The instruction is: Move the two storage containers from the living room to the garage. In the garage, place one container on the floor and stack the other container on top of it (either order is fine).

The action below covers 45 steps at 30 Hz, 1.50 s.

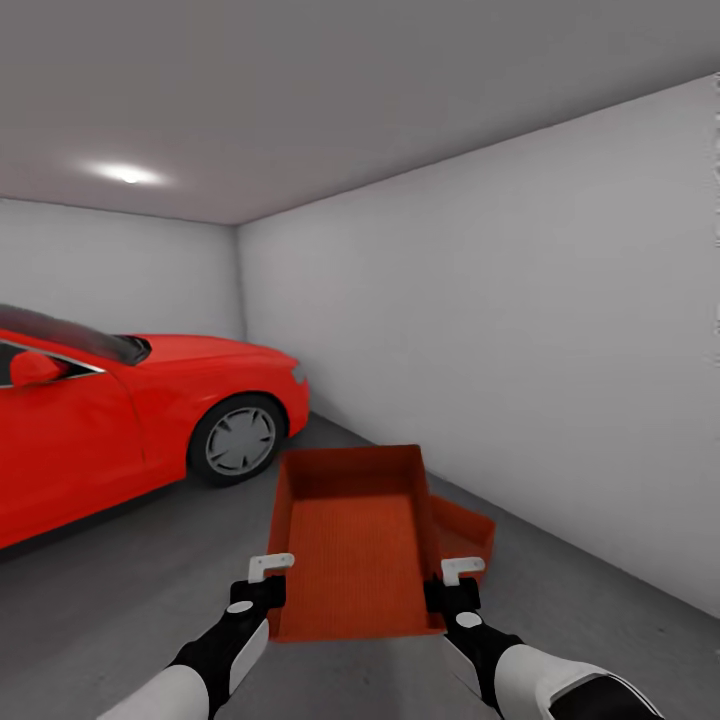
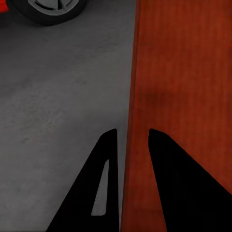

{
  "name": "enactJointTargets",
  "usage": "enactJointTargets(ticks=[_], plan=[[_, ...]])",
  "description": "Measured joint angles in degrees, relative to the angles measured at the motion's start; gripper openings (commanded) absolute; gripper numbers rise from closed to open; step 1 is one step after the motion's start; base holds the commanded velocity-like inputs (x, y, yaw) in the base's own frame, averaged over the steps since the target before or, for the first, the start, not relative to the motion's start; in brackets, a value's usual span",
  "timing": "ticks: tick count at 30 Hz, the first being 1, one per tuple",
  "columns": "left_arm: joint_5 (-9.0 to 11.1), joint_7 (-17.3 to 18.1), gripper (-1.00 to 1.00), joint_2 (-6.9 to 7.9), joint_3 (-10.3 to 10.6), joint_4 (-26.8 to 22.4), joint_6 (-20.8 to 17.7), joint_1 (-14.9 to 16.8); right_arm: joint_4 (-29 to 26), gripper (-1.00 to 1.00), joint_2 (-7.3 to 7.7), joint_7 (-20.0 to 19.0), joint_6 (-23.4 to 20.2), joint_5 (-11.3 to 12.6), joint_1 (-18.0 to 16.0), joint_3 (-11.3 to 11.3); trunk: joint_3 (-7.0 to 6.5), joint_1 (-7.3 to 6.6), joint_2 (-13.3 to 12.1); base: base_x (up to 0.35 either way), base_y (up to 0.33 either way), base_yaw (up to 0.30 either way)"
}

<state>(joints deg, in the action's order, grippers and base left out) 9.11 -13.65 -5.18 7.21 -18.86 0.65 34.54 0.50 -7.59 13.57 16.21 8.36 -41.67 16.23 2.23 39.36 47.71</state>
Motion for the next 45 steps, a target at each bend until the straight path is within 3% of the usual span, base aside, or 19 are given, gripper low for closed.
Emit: enactJointTargets(ticks=[45], plan=[[-0.5,0.4,-1.00,-0.02,-0.6,0.0,0.0,0.0,0.0,-1.00,0.02,0.0,0.1,0.0,0.0,0.0,1.29,0.00,0.0,0.318,0.170,-0.259]])
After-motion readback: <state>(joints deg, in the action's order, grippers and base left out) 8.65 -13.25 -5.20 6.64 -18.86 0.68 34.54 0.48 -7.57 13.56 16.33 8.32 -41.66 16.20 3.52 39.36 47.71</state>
